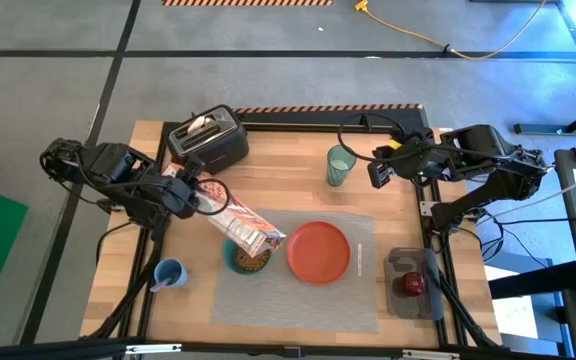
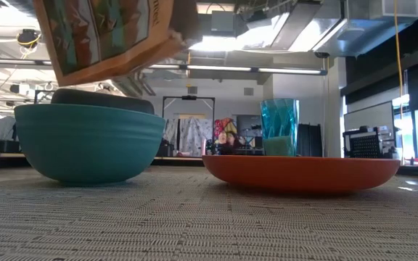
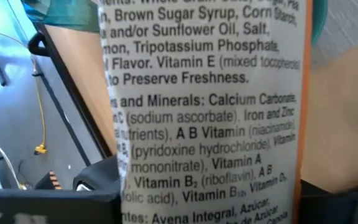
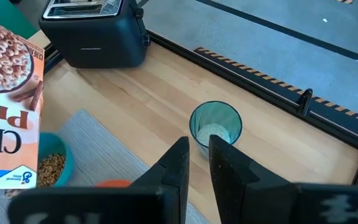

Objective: Arrange a breakfast setting
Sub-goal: Pour the cereals into the green bowl

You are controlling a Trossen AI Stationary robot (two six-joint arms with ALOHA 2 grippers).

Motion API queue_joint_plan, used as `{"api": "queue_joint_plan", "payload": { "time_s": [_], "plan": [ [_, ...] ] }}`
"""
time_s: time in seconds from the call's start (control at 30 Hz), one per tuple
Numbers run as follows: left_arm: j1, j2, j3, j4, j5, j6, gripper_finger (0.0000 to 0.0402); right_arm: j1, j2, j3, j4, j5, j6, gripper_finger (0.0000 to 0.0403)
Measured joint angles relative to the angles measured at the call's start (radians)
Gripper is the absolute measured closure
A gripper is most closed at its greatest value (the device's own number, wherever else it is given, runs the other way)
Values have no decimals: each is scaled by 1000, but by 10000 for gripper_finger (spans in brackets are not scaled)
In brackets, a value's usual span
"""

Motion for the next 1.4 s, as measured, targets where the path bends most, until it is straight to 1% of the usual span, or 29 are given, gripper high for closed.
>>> {"api": "queue_joint_plan", "payload": {
  "time_s": [0.3,0.5,0.67,0.87,0.97,1.1,1.17,1.23,1.3,1.4],
  "plan": [
    [0,0,0,70,22,-47,264,0,0,0,6,2,-28,349],
    [15,0,0,163,23,-68,264,0,0,0,6,3,-38,349],
    [56,0,0,230,20,-79,264,0,-9,1,39,-25,-68,349],
    [120,0,0,357,51,-78,264,0,-29,5,98,-45,-162,349],
    [159,0,-1,424,56,-78,264,0,-36,43,104,-40,-200,349],
    [221,0,-40,578,61,-92,264,0,-47,123,102,7,-258,346],
    [257,0,-72,656,97,-102,264,0,-61,168,104,11,-310,333],
    [292,0,-107,742,135,-112,264,0,-72,213,105,9,-357,312],
    [326,0,-152,836,172,-129,264,0,-88,245,107,-9,-394,283],
    [374,1,-232,1004,227,-160,264,0,-109,264,126,-67,-431,231]
  ]
}}
